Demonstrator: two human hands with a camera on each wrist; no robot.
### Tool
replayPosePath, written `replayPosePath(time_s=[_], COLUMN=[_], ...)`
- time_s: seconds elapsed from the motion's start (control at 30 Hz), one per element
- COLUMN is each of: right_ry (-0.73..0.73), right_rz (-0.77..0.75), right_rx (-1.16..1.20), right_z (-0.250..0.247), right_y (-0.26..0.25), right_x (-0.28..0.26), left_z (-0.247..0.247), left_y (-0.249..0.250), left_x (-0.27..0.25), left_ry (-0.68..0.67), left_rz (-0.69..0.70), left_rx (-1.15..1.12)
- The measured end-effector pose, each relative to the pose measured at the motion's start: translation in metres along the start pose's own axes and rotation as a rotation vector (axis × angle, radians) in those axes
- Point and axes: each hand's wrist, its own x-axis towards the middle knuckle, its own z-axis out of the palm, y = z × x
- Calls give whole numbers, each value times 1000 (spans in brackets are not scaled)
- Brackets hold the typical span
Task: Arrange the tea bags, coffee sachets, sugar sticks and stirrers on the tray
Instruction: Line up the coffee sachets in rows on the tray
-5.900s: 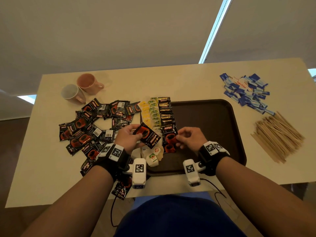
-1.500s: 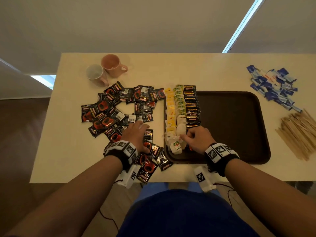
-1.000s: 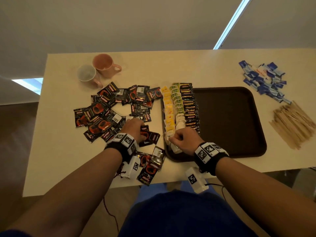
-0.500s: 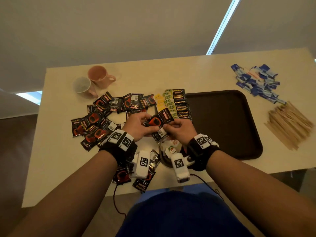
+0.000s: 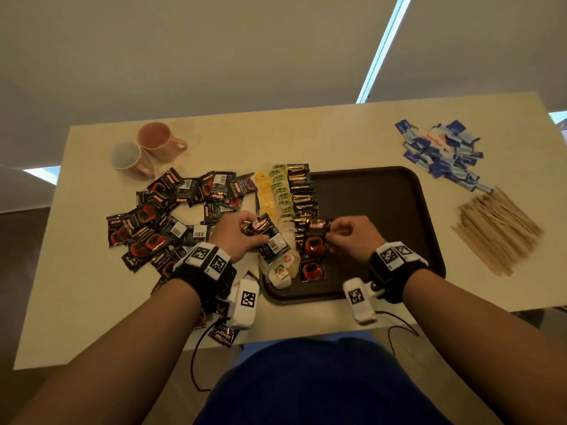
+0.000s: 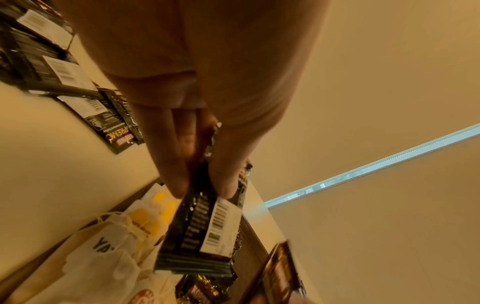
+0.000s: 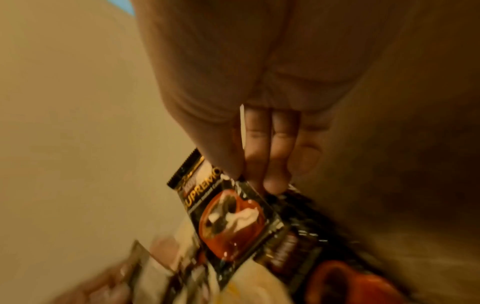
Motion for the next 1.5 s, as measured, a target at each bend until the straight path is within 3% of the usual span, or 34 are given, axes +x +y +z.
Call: replayPosePath(time_s=[0.1,0.23,0.67,1.07,1.3,1.5], right_ry=[-184,-231,-86,-81,43,1], right_rz=[26,65,92,93,37,-42], right_rx=[-270,-355,-365,-371,-377,-209], right_z=[2,16,33,31,21,24], right_y=[15,31,41,39,25,10], right_x=[-2,2,6,3,1,2], left_z=[7,13,8,10,15,16], left_y=[1,0,-2,-4,5,12], left_x=[-4,-7,-14,-16,-18,-18], left_ry=[7,25,12,0,-13,5], left_rz=[-3,-4,-18,-13,8,79], left_rx=[24,53,59,23,-25,56])
